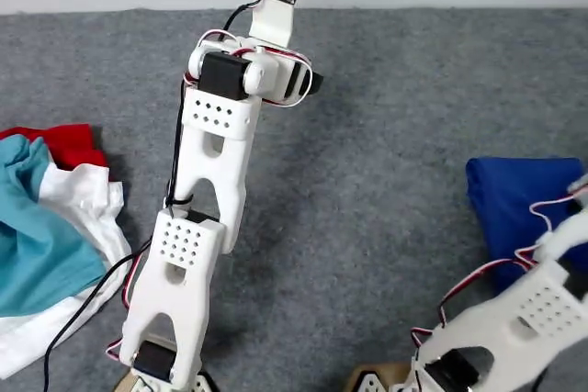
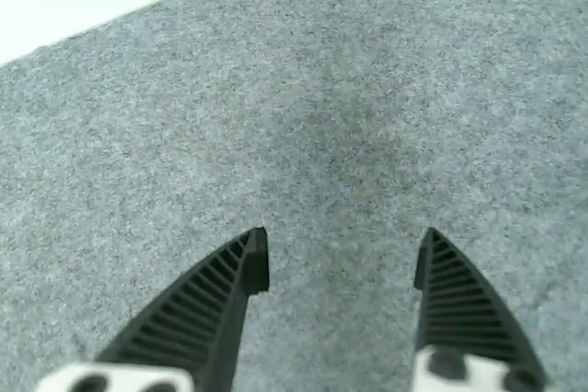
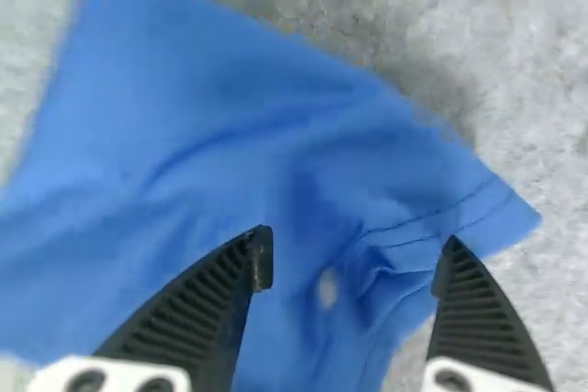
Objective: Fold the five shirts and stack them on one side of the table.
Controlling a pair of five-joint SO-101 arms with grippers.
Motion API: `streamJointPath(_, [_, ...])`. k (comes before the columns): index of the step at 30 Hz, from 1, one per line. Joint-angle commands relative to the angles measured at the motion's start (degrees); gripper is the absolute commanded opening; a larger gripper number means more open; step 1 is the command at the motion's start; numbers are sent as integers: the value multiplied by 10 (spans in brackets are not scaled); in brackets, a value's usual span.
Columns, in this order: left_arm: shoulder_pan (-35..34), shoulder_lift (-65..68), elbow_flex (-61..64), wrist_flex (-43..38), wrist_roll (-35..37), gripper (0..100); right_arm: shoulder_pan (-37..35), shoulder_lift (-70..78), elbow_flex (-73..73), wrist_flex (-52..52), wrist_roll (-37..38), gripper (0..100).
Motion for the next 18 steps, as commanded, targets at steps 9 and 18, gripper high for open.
streamJointPath(9, [-1,-37,-4,12,4,258,107,51,-5,-15,84,281])
streamJointPath(18, [-1,-37,-4,12,4,258,109,-28,-6,45,106,281])
